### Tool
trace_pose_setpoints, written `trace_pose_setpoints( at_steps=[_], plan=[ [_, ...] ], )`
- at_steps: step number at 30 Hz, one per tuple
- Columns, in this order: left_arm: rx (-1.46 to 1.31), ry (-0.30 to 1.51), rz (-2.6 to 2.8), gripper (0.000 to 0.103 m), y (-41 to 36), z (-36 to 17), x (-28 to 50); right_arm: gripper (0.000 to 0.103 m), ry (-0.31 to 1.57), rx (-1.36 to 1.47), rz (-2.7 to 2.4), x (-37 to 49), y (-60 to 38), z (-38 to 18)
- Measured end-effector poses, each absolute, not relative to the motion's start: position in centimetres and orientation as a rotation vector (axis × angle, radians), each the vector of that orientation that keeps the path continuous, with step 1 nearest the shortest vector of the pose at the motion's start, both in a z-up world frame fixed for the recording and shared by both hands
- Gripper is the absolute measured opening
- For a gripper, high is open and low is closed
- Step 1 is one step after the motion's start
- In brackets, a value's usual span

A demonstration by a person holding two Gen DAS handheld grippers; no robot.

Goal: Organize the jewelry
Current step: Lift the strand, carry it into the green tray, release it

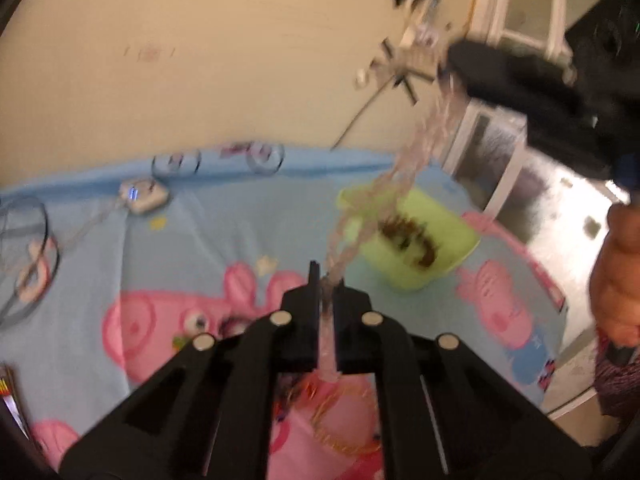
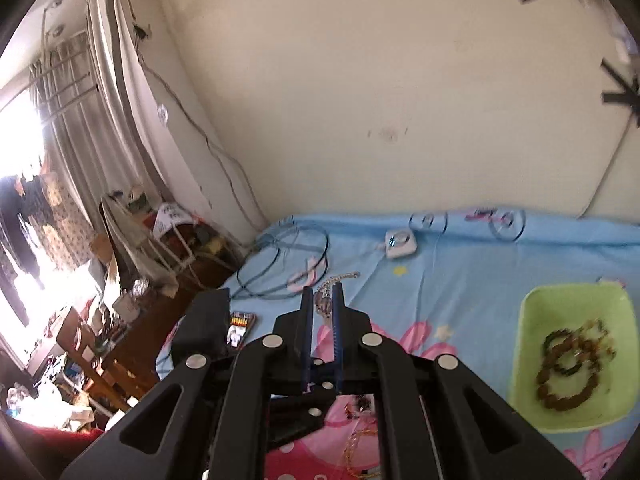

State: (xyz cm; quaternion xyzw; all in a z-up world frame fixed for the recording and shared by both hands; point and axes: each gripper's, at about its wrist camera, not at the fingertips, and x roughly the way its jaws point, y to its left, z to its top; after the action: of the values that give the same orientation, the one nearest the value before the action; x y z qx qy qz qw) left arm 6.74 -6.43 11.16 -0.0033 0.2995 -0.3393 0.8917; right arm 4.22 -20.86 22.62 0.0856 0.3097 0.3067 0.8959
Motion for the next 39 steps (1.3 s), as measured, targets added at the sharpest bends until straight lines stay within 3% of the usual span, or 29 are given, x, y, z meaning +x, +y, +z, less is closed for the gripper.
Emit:
trace_pose_setpoints(
  at_steps=[8, 13, 28, 29, 32, 35, 37, 39],
  plan=[
    [-0.038, 0.561, -0.816, 0.005, -9.1, 18.5, 7.8, 0.0, 0.507, 0.204, 0.589, 3.6, -25.6, 26.7],
    [-0.005, 0.578, -0.855, 0.005, -13.1, 19.6, 8.6, 0.0, 0.499, 0.25, 0.527, 3.9, -29.9, 26.0],
    [0.08, 0.868, -0.819, 0.005, -23.9, 9.9, 14.9, 0.0, 0.689, 0.407, 0.338, 7.0, -37.4, 14.4],
    [0.088, 0.895, -0.798, 0.007, -24.0, 9.1, 15.5, 0.0, 0.702, 0.415, 0.336, 7.3, -37.3, 13.7],
    [0.081, 0.947, -0.743, 0.029, -23.5, 8.2, 16.5, 0.0, 0.745, 0.471, 0.343, 8.9, -36.9, 11.3],
    [0.06, 0.947, -0.719, 0.043, -21.4, 8.7, 16.6, 0.0, 0.77, 0.492, 0.332, 9.9, -36.7, 10.5],
    [0.051, 0.912, -0.712, 0.044, -20.3, 9.7, 16.3, 0.0, 0.754, 0.497, 0.335, 9.8, -36.6, 10.7],
    [0.026, 0.868, -0.71, 0.044, -18.2, 11.2, 15.8, 0.011, 0.734, 0.482, 0.332, 9.5, -36.4, 11.3]
  ],
)
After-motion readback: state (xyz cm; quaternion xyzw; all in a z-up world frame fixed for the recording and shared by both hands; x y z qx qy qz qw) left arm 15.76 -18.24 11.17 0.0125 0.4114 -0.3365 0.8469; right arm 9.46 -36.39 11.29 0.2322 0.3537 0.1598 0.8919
